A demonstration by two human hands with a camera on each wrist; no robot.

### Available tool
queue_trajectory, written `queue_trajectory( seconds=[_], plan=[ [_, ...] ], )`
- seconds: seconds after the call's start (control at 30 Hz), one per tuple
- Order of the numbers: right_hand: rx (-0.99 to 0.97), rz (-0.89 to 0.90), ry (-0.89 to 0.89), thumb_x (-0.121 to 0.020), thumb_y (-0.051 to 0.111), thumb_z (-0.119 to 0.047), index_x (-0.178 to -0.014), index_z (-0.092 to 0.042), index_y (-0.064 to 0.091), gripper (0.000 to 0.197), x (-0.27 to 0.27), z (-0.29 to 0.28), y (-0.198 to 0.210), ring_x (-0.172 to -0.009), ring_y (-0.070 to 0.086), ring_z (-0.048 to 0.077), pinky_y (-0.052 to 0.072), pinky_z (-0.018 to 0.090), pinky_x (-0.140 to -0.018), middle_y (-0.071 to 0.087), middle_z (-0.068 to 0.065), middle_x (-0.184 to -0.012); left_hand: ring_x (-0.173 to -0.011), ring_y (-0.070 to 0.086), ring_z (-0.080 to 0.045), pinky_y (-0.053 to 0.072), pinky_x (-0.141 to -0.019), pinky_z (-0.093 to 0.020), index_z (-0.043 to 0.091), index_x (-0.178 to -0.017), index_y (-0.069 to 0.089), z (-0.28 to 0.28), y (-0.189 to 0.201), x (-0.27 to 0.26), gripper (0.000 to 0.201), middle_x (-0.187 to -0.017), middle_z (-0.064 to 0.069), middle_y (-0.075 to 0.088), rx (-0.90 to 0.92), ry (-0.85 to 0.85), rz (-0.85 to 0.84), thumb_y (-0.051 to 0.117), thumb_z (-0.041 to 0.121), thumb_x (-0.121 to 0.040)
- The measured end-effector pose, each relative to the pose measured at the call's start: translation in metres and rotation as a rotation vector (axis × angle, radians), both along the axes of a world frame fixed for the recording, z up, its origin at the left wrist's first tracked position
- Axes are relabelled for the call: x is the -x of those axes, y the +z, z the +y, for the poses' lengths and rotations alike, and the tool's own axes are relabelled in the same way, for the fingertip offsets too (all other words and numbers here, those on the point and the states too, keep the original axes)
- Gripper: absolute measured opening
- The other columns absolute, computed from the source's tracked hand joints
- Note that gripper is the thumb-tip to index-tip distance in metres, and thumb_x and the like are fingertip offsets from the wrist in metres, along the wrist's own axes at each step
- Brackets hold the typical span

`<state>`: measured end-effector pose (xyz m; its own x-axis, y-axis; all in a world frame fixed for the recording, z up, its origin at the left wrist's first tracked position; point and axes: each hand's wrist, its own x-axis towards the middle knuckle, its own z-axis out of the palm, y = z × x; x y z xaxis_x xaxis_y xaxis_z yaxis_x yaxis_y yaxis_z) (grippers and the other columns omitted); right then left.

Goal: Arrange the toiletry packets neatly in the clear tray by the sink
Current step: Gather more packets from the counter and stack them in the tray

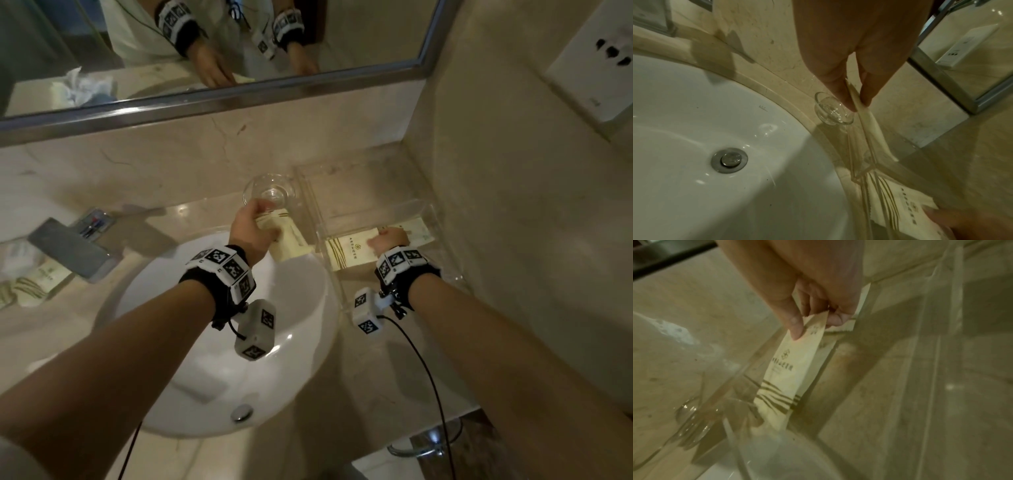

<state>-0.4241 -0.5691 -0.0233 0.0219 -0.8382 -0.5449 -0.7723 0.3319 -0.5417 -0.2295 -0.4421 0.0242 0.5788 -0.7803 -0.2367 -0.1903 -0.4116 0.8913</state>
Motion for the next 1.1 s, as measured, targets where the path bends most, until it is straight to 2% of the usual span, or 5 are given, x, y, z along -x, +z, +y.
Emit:
queue_trajectory(
  seconds=[0.47,0.7,0.87,0.97,1.1],
  plan=[
    [0.098,-0.034,-0.127,-0.087,0.062,-0.023,-0.112,0.001,0.061,0.034,-0.018,0.003,-0.017,-0.102,0.064,0.030,0.049,0.029,-0.078,0.066,0.016,-0.112,-0.089,0.053,-0.019,0.049,-0.070,-0.025,0.012,-0.124,0.049,0.001,-0.007,-0.001,0.048,-0.103,-0.003,0.050,0.014,0.067,0.077,0.058,-0.004,-0.079],
    [0.176,0.170,-0.143,-0.093,0.050,-0.026,-0.125,-0.004,0.048,0.039,-0.007,0.013,0.005,-0.126,0.041,0.033,0.036,0.041,-0.101,0.043,0.016,-0.137,-0.084,0.058,-0.017,0.053,-0.067,-0.018,0.000,-0.117,0.056,-0.010,0.009,0.009,0.037,-0.084,0.002,0.057,0.058,-0.048,0.281,0.056,-0.011,-0.082],
    [-0.218,-0.431,-0.230,-0.096,0.035,-0.052,-0.109,0.000,0.059,0.059,-0.004,0.020,0.035,-0.067,0.061,0.022,0.049,0.027,-0.058,0.065,0.012,-0.081,-0.074,0.054,-0.009,0.045,-0.068,-0.014,0.017,-0.071,0.063,-0.017,0.017,0.021,0.033,-0.077,0.002,0.058,0.104,-0.252,0.172,0.059,-0.015,-0.077],
    [-0.403,-0.649,-0.178,-0.093,0.033,-0.058,-0.106,-0.005,0.057,0.059,0.000,0.022,0.048,-0.073,0.063,0.019,0.052,0.027,-0.059,0.064,0.011,-0.086,-0.080,0.057,-0.005,0.049,-0.067,-0.007,0.016,-0.068,0.063,-0.017,0.020,0.031,0.034,-0.082,0.004,0.059,0.127,-0.369,0.153,0.056,-0.016,-0.077],
    [-0.460,-0.749,-0.100,-0.094,0.053,-0.017,-0.097,-0.003,0.060,0.015,0.009,0.025,0.052,-0.080,0.059,0.013,0.055,0.017,-0.059,0.060,0.005,-0.090,-0.076,0.061,0.004,0.047,-0.066,-0.004,0.017,-0.072,0.063,-0.019,0.020,0.041,0.041,-0.084,0.003,0.058,0.171,-0.450,0.143,0.055,-0.023,-0.075]
  ],
)
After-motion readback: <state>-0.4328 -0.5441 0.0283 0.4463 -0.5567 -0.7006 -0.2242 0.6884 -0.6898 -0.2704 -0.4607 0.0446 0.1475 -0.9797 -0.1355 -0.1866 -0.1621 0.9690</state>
